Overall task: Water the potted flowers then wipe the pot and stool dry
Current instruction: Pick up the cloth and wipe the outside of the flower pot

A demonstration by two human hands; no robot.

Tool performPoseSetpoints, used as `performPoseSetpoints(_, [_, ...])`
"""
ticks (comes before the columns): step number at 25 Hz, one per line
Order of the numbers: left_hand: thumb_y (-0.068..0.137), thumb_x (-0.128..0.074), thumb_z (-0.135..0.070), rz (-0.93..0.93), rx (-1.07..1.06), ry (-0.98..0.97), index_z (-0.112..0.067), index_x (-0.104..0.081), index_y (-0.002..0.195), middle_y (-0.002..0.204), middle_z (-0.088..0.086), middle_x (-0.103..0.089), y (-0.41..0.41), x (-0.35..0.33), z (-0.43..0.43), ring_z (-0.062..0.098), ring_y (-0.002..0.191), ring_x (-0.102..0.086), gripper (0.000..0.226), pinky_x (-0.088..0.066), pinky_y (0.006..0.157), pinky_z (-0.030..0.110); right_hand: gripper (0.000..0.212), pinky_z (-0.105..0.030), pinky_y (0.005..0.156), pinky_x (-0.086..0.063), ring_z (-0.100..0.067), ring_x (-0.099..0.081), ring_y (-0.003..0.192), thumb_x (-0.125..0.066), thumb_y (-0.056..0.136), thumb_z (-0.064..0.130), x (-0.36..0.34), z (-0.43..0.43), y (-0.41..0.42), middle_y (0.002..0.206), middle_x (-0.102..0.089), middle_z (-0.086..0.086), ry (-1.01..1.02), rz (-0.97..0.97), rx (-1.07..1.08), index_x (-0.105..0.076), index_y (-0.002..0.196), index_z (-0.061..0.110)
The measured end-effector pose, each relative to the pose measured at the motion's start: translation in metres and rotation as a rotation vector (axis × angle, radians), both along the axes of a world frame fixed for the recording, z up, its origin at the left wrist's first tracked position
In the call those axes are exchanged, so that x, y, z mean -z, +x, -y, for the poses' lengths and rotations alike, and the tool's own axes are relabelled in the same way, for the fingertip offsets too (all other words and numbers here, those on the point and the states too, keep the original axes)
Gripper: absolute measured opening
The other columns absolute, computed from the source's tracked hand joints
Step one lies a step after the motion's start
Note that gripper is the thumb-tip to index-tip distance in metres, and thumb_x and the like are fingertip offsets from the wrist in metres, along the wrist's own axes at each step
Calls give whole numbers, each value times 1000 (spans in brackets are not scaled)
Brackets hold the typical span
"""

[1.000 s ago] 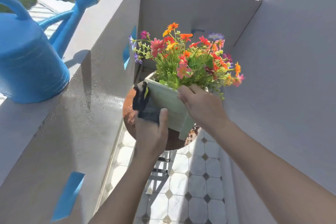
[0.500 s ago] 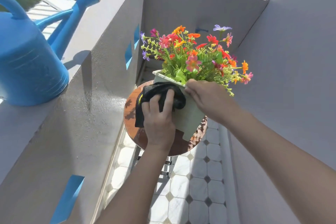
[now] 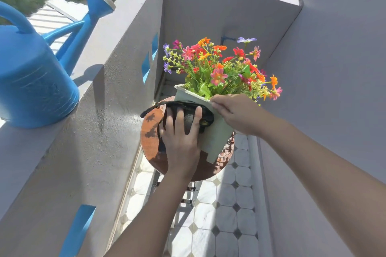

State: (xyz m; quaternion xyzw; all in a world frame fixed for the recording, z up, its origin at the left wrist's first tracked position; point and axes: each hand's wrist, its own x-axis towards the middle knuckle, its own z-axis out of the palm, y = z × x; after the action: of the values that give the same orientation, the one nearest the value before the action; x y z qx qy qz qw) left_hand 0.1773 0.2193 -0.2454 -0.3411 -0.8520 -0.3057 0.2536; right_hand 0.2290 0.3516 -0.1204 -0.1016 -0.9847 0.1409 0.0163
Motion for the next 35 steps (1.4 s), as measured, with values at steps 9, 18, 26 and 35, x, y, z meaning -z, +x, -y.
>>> performPoseSetpoints(9, [89,-42,9,-84,31,89,-14,-67,117,107,15,-69,-9,0,12,32,86,-44,44,-44,81,37,31,-29,69,-36,-30,-59,89,-36,99,31,4,1,-5,93,-67,-15,-32,28,18,-58,111,14])
performPoseSetpoints(18, [100,-21,-4,-30,198,69,-11,-68,115,105,14,-71,7,20,20,32,98,-46,50,-51,86,43,34,-21,76,-37,-28,-62,97,-37,99,28,2,-3,-11,103,-70,-14,-80,9,91,-57,121,12])
performPoseSetpoints(26, [100,-31,-2,-167,383,-5,-7,-72,108,99,18,-72,34,40,34,30,101,-46,42,-39,98,36,34,-22,73,-36,-23,-58,85,-36,99,29,5,-9,-11,94,-69,-14,-73,16,133,-56,121,14])
performPoseSetpoints(35, [81,-54,8,69,-90,92,-13,-48,135,118,17,-61,-20,14,-3,34,109,-45,58,-34,104,41,30,-23,69,-32,-22,-53,78,-36,99,29,9,-7,-13,80,-58,-6,-70,5,123,-57,115,14])
